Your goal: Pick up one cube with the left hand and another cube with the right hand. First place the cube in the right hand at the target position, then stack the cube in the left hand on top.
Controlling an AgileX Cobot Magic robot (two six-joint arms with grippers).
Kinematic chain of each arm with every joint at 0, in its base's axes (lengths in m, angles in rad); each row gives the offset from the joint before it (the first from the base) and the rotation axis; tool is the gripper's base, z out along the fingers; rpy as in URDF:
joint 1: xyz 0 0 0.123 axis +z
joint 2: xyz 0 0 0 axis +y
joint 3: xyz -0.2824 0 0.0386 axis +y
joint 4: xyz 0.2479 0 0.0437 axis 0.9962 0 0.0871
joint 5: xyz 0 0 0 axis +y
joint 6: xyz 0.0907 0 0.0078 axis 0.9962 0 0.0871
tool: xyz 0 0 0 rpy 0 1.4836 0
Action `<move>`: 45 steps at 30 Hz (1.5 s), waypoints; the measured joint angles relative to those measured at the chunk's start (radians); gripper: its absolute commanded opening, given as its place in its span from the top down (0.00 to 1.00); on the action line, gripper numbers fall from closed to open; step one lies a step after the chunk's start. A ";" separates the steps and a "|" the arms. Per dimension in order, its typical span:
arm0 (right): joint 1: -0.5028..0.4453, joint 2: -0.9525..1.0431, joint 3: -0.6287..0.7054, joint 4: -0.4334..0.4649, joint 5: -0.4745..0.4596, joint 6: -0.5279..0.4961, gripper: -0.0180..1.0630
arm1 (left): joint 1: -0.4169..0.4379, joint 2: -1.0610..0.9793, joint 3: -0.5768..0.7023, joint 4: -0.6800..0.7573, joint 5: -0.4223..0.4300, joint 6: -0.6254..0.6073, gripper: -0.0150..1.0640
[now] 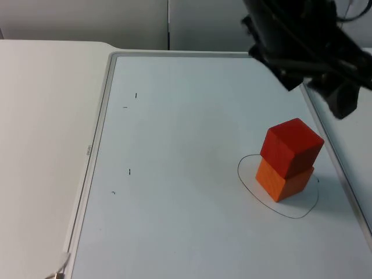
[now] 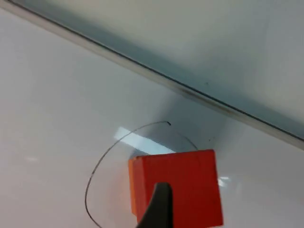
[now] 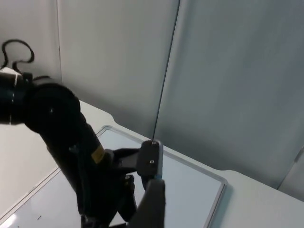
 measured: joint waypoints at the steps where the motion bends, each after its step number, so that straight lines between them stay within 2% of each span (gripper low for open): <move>1: 0.000 0.000 0.000 0.000 0.000 0.000 0.25 | 0.000 -0.016 -0.037 0.016 0.045 0.000 0.29; 6: 0.000 0.000 0.000 0.000 0.000 -0.005 0.25 | 0.000 -0.122 -0.171 0.101 0.178 -0.034 0.29; 13: 0.000 0.000 0.000 0.000 0.000 -0.017 0.25 | 0.000 -0.336 -0.208 0.237 0.215 -0.116 0.29; 20: 0.000 0.000 0.000 0.041 0.000 -0.048 0.25 | 0.000 -0.486 -0.173 0.257 0.224 -0.151 0.29; 24: 0.000 0.000 0.000 0.099 0.000 -0.081 0.25 | 0.000 -0.614 -0.041 0.297 0.226 -0.182 0.29; 26: 0.000 0.000 0.000 0.099 0.000 -0.084 0.25 | 0.000 -0.650 0.005 0.312 0.226 -0.192 0.29; 31: 0.000 -0.002 0.015 0.122 -0.001 -0.102 0.25 | 0.000 -0.832 0.260 0.389 0.186 -0.254 0.29; 32: 0.000 -0.002 0.015 0.122 -0.001 -0.102 0.25 | 0.000 -0.832 0.260 0.389 0.186 -0.254 0.29; 36: 0.000 -0.048 0.120 0.125 -0.057 -0.105 0.25 | 0.000 -0.996 0.474 0.449 0.107 -0.321 0.29; 37: 0.000 -0.048 0.120 0.125 -0.057 -0.105 0.25 | 0.000 -0.996 0.474 0.449 0.107 -0.321 0.29; 44: 0.000 -0.189 0.324 0.181 -0.119 -0.099 0.25 | 0.000 -1.288 0.755 0.462 0.074 -0.373 0.29; 45: 0.000 -0.189 0.324 0.181 -0.119 -0.099 0.25 | 0.000 -1.288 0.755 0.462 0.074 -0.373 0.29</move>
